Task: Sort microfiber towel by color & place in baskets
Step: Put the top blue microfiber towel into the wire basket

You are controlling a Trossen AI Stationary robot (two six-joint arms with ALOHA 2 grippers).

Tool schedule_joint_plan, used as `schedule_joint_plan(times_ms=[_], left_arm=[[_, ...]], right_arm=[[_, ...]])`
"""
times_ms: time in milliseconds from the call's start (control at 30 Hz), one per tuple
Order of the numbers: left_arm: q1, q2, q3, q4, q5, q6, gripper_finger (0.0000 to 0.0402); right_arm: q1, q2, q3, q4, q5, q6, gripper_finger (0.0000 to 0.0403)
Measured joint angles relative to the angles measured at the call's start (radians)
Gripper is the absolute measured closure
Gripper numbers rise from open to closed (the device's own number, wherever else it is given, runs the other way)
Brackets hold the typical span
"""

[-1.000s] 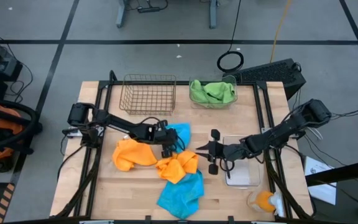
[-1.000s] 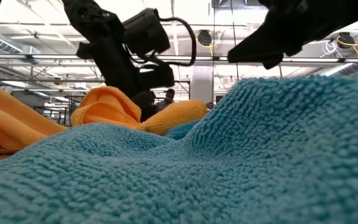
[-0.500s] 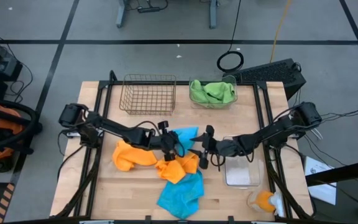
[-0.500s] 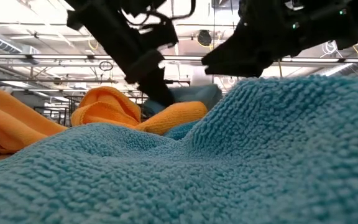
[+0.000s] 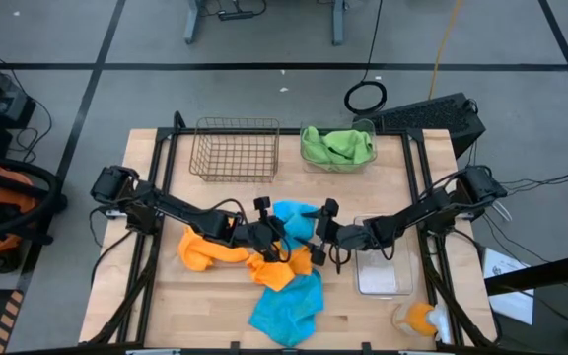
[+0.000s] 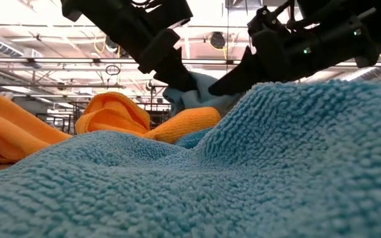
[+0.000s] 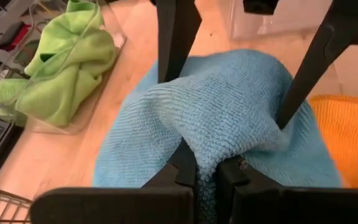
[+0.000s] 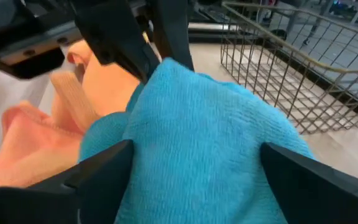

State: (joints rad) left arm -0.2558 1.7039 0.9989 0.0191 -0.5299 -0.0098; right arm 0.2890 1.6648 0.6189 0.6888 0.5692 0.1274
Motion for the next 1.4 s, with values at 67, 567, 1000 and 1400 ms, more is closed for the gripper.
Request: schedule_joint_plan(times_ms=[67,567,1000,1400], left_arm=[[0.000,0.000,0.000,0.002,-0.002,0.000,0.0386],[-0.051,0.000,0.040,0.003,-0.003,0.025,0.0380],[-0.059,-0.002,0.050,-0.078,0.005,-0.094,0.0353],[-0.062,-0.002,0.048,-0.136,0.064,-0.245,0.0163]], right_arm=[[-0.002,0.002,0.000,0.012,-0.003,-0.009,0.0062],[-0.021,-0.003,0.001,0.010,-0.105,-0.042,0.0235],[-0.021,-0.068,0.002,-0.092,-0.157,-0.060,0.0376],[-0.011,-0.104,0.000,-0.160,-0.152,-0.040,0.0388]])
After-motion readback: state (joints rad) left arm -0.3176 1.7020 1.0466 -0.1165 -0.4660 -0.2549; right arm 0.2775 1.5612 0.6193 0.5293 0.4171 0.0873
